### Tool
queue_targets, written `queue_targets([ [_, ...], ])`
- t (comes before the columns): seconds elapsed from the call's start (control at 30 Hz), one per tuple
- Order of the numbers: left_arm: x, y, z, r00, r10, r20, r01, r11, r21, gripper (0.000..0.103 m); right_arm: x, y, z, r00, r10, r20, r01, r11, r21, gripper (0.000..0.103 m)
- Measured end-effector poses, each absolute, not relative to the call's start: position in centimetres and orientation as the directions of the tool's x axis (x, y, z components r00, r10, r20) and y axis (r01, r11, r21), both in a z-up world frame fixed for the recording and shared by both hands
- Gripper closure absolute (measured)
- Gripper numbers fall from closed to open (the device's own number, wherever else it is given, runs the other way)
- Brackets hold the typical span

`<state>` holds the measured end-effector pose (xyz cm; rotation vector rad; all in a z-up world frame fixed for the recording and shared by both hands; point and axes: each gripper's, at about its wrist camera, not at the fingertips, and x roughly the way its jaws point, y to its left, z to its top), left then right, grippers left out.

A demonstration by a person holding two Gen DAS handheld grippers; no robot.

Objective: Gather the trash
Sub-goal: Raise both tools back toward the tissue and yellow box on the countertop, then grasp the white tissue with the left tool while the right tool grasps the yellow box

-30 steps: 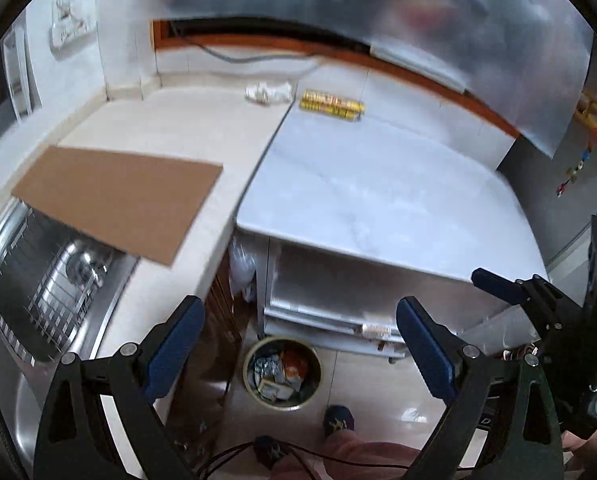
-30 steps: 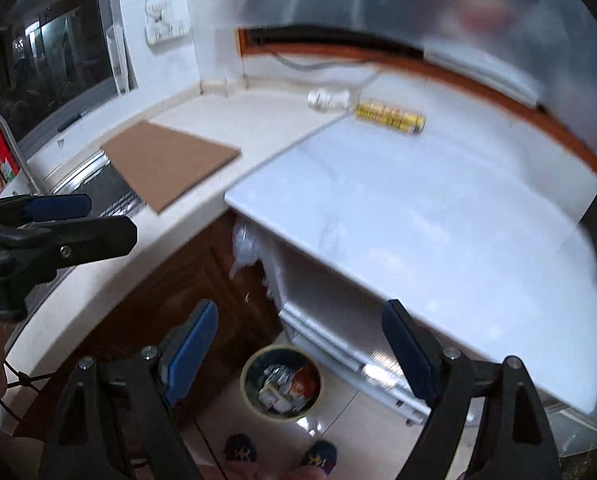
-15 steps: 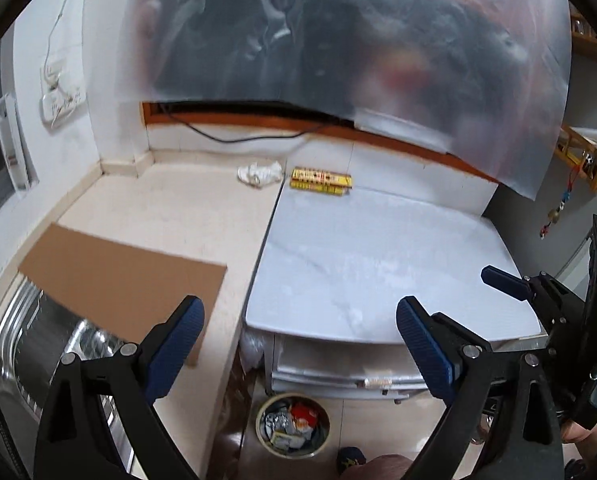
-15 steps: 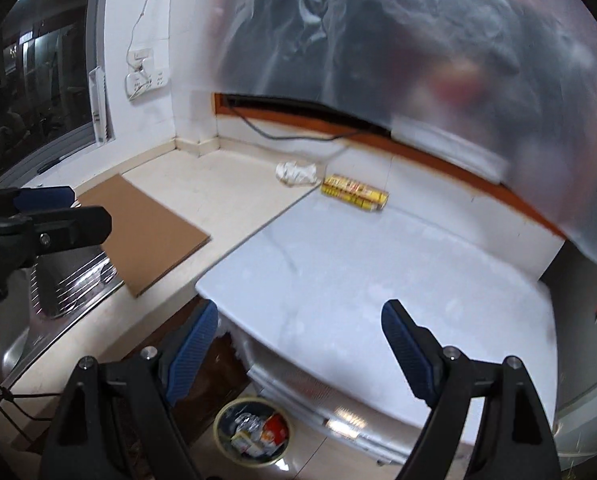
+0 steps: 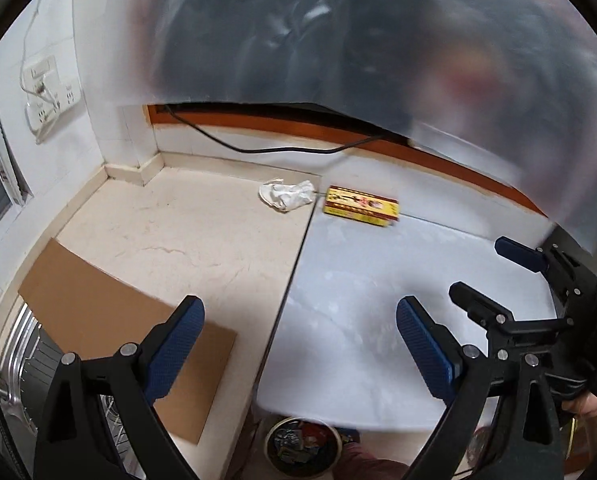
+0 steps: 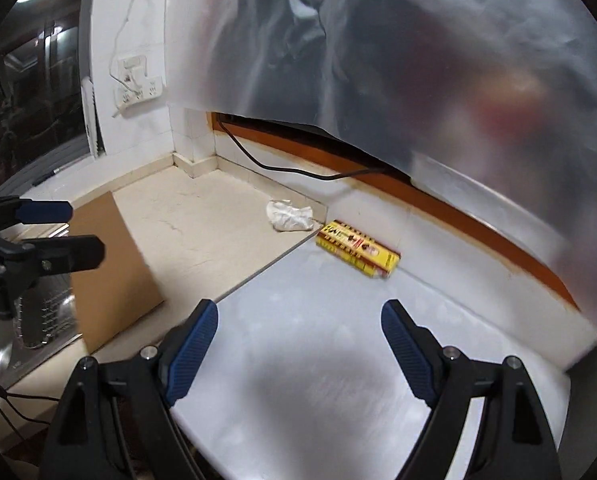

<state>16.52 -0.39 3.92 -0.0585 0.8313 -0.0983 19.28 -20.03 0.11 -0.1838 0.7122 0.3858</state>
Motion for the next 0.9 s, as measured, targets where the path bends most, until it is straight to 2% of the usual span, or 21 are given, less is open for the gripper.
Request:
queue_targets([
  [0.4,31.9,-1.9,-0.7,0.592,-0.044,-0.805,-0.069,0.992,-0.105,0.007,37.2,-20.6,-7.2,0.59,0.26,-0.764,-0.545,0.827,-0.139,0.02],
  [0.7,38.9,-1.7,-5.8,0.547,-0.03,-0.836,-0.136,0.983,-0.124,0.007,43.1,-18.0,-12.7,0.553,0.205,-0.807,-0.612,0.758,-0.227,0.025],
  [0.8,40.3,-1.9,-6.8,0.548,-0.035,-0.836,-0.138,0.982,-0.132,0.007,44.0,-17.8,-13.7,0.519,0.203,-0.83,-0.63,0.748,-0.211,0.035],
  [0.9,41.5,-2.0,-7.5,0.551,-0.033,-0.834,-0.135,0.983,-0.128,0.007,43.9,-17.2,-14.8,0.511,0.188,-0.839,-0.66,0.711,-0.243,0.037],
])
